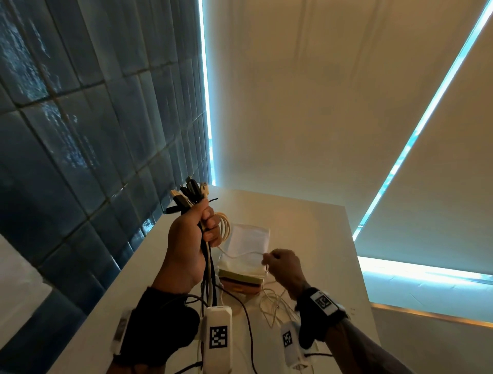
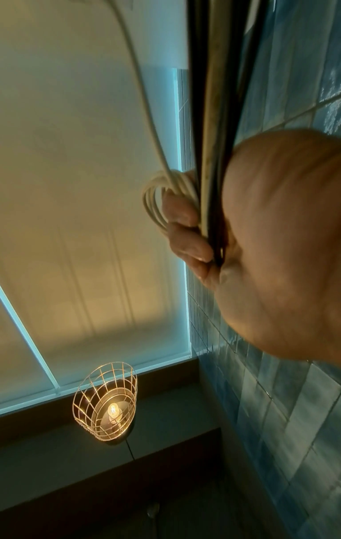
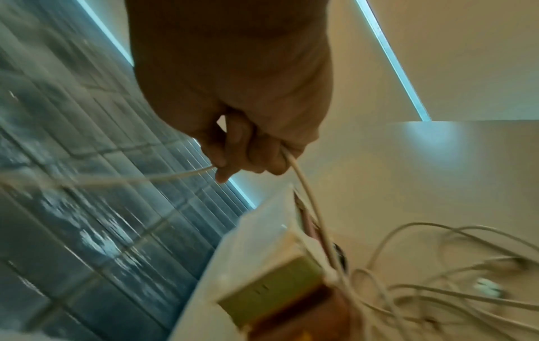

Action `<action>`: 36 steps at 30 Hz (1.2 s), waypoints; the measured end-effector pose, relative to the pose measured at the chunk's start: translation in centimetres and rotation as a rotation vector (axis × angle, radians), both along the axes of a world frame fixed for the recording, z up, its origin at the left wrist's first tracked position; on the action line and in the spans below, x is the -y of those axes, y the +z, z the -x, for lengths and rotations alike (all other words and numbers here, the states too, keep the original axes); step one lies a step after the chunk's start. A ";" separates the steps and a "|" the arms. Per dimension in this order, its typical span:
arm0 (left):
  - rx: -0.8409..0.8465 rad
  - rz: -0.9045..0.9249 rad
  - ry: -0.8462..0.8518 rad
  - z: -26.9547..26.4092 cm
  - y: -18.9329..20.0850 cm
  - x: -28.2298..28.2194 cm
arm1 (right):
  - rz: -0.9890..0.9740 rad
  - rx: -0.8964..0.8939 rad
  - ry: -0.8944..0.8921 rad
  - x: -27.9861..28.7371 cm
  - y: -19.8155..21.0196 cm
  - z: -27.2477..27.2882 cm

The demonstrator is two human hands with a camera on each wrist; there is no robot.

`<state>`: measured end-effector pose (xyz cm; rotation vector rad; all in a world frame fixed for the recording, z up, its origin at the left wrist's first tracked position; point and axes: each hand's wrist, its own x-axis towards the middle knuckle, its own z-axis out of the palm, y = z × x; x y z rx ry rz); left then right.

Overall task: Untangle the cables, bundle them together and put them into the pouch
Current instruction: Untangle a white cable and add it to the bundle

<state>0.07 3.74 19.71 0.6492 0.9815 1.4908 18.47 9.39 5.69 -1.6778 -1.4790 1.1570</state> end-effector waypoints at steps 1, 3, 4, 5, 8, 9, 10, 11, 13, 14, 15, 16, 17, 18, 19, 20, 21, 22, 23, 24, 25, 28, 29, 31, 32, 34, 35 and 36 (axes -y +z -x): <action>-0.020 0.017 0.005 0.0 -0.2 -0.1 | -0.038 -0.075 -0.044 -0.1 1.3 0.0; -0.064 0.053 0.008 -0.1 -0.4 -0.3 | -0.118 -0.268 -0.057 0.0 4.3 0.5; -0.073 0.072 0.006 -0.3 -0.5 -0.4 | -0.154 -0.361 -0.032 0.3 5.9 0.8; -0.073 0.089 0.003 -0.6 -0.6 -0.4 | -0.184 -0.447 0.011 0.7 7.5 1.2; -0.090 0.134 0.015 -1.5 -0.8 -0.5 | -0.294 -0.583 0.205 2.7 11.2 2.4; -0.111 0.139 0.025 -1.8 -0.7 -0.4 | -0.328 -0.592 0.273 3.4 11.9 2.7; -0.111 0.137 0.030 -1.9 -0.7 -0.4 | -0.349 -0.595 0.336 4.1 12.3 2.8; -0.077 0.127 0.021 -1.9 -0.7 -0.4 | -0.352 -0.598 0.391 4.6 12.5 2.9; 0.083 0.090 -0.040 -1.6 -0.4 -0.4 | -0.306 -0.606 0.458 5.1 12.0 2.8; 0.171 0.065 -0.067 -1.5 -0.3 -0.4 | -0.262 -0.619 0.467 5.2 11.5 2.6; 0.238 0.038 -0.071 -1.4 0.0 -0.5 | -0.218 -0.632 0.468 5.2 10.8 2.5; 0.280 0.012 -0.059 -1.3 0.1 -0.5 | -0.189 -0.638 0.464 5.2 10.0 2.3; 0.301 -0.015 -0.049 -1.3 0.3 -0.5 | -0.173 -0.627 0.454 5.1 9.1 2.2; 0.302 -0.039 -0.042 -1.3 0.5 -0.5 | -0.164 -0.607 0.439 4.9 8.1 2.0; 0.282 -0.058 -0.038 -1.4 0.7 -0.4 | -0.156 -0.584 0.424 4.6 7.2 1.8; 0.247 -0.072 -0.035 -1.4 0.9 -0.3 | -0.150 -0.560 0.411 4.3 6.2 1.6; 0.205 -0.082 -0.033 -1.4 1.0 -0.2 | -0.143 -0.535 0.402 4.0 5.3 1.5; 0.168 -0.085 -0.031 -1.5 1.0 -0.1 | -0.133 -0.508 0.394 3.8 4.5 1.3; 0.142 -0.086 -0.027 -1.6 1.0 0.0 | -0.122 -0.482 0.387 3.5 3.9 1.2; 0.127 -0.085 -0.025 -1.6 1.0 0.1 | -0.110 -0.453 0.377 3.2 3.2 1.0; 0.123 -0.086 -0.025 -1.6 1.1 0.1 | -0.093 -0.421 0.363 2.9 2.5 0.8; 0.106 -0.099 -0.025 -1.3 1.3 0.2 | -0.033 -0.338 0.305 2.1 0.5 0.2; 0.088 -0.102 -0.022 -1.2 1.4 0.3 | -0.020 -0.316 0.282 2.0 -0.1 -0.1; 0.065 -0.100 -0.013 -0.9 1.5 0.4 | 0.000 -0.283 0.252 1.8 -1.1 -0.3; 0.061 -0.099 -0.011 -0.8 1.6 0.4 | 0.009 -0.270 0.242 1.7 -1.5 -0.3; 0.053 -0.106 -0.003 -0.7 1.6 0.4 | 0.017 -0.225 0.213 1.6 -2.2 -0.2; 0.044 -0.108 0.002 -0.6 1.6 0.4 | 0.019 -0.191 0.192 1.6 -2.5 -0.1; 0.035 -0.106 0.011 -0.6 1.6 0.4 | 0.021 -0.157 0.170 1.5 -2.8 -0.1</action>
